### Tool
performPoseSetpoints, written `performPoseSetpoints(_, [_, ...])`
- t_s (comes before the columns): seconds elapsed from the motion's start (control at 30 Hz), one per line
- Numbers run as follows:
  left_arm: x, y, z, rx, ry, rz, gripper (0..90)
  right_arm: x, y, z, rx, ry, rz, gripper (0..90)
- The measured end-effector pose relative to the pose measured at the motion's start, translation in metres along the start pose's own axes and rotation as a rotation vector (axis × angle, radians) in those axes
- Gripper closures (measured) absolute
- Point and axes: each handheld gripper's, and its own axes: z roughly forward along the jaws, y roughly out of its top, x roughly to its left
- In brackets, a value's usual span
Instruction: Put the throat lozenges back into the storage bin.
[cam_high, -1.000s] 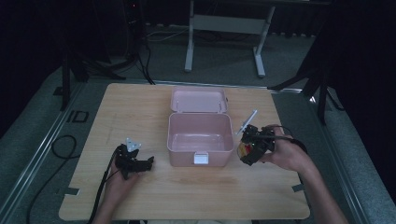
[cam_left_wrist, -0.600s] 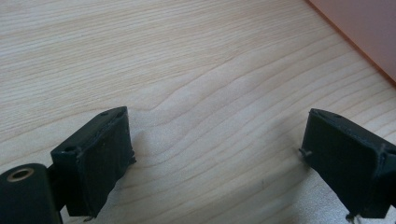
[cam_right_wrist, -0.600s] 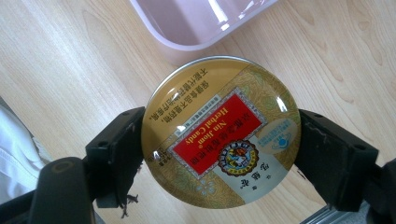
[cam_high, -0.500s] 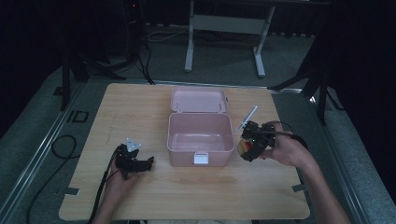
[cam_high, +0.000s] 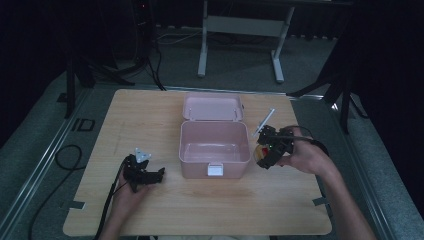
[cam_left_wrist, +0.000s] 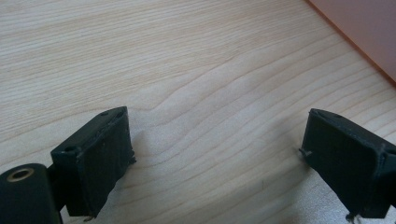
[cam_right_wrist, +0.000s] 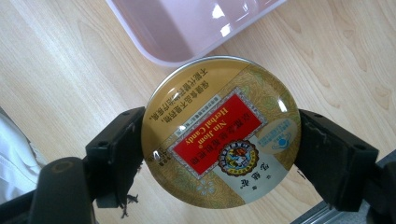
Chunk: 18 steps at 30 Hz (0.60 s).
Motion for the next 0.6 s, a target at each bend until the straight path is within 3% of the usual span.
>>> performPoseSetpoints(0.6, [0.0, 0.0, 0.0, 0.0, 0.0, 0.0, 8.9, 0.002, 0.018, -0.003, -0.008, -0.002, -0.022, 20.2])
